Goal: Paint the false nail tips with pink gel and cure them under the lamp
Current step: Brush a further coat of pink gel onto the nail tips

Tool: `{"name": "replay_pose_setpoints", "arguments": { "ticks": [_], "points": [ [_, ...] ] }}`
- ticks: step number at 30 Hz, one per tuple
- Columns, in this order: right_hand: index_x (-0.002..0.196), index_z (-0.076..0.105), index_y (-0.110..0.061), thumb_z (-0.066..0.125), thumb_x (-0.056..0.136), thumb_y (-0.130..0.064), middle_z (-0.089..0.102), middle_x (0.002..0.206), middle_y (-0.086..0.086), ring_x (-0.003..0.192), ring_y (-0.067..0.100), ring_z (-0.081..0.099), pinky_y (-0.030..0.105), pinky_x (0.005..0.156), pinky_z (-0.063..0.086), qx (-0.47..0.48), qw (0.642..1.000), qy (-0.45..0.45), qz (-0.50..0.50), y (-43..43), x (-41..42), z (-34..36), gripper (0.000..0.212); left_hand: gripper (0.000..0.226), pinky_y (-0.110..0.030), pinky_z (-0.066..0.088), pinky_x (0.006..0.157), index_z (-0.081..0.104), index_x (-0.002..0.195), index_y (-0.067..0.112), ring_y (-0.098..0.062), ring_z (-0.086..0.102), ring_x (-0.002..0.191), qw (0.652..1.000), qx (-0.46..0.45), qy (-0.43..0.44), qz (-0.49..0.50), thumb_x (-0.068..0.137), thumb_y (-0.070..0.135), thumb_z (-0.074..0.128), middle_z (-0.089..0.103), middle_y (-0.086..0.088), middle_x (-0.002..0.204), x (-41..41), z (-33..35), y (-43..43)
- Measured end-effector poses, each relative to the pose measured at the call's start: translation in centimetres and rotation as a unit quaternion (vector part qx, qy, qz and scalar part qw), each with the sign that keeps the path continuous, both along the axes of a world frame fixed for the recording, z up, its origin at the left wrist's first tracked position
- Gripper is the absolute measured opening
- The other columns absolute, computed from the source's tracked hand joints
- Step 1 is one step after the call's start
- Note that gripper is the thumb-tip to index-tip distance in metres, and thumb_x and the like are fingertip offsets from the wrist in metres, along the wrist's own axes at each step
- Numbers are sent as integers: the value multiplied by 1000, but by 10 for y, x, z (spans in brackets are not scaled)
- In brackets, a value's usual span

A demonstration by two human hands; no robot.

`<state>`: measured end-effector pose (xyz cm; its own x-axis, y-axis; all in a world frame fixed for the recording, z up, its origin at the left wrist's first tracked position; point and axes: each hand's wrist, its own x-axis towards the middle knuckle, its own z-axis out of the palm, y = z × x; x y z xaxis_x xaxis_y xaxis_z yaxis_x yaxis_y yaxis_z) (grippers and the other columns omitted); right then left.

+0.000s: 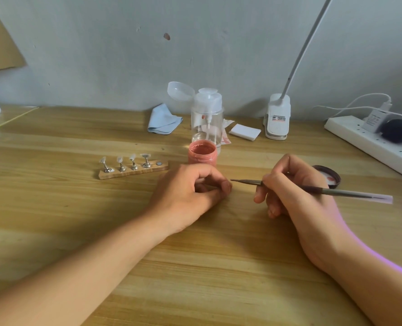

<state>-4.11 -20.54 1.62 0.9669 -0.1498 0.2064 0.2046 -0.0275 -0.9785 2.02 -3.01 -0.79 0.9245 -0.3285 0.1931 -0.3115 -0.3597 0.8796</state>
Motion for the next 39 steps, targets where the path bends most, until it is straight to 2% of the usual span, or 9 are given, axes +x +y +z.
{"name": "replay_pose_setpoints", "arguments": {
  "ticks": [4,8,13,20,29,39],
  "points": [
    [74,48,-7,58,86,-2,67,62,9,47,11,44,19,45,40,-31,1000,2,2,2,0,-1,16,8,-47,53,91,76,82,26,-22,71,88,1000,-5,8,0,82,19,80,77,7,85,0,1,0],
    [70,46,-12,52,89,0,62,58,8,45,11,42,20,45,39,26,1000,5,-14,-1,0,1,23,22,-46,51,98,72,75,25,-18,72,95,999,-26,22,-11,83,5,76,77,6,89,-2,4,0],
    [72,47,-9,53,86,-1,64,57,8,46,11,42,19,45,38,-6,1000,13,-8,1,0,1,17,23,-35,52,92,70,74,24,-22,72,91,1000,-14,20,-12,83,4,75,77,6,88,-3,4,0],
    [74,47,-8,56,85,-4,68,62,10,47,10,43,19,45,40,-20,1000,15,-1,2,0,1,14,15,-43,51,95,71,76,22,-28,70,95,1000,-17,25,-11,83,10,76,77,4,89,-4,6,0],
    [75,47,-8,56,86,-4,69,62,10,46,9,43,18,45,40,-9,1000,12,0,2,0,1,14,13,-46,51,96,72,77,24,-23,71,96,1000,-9,24,-11,83,13,76,77,7,91,-5,7,0],
    [74,47,-10,55,87,-2,69,64,10,46,9,44,18,45,41,4,1000,11,-3,1,1,1,17,15,-43,51,97,71,78,22,-16,71,95,1000,2,25,-10,85,9,74,77,12,92,-5,8,0]
  ]
}}
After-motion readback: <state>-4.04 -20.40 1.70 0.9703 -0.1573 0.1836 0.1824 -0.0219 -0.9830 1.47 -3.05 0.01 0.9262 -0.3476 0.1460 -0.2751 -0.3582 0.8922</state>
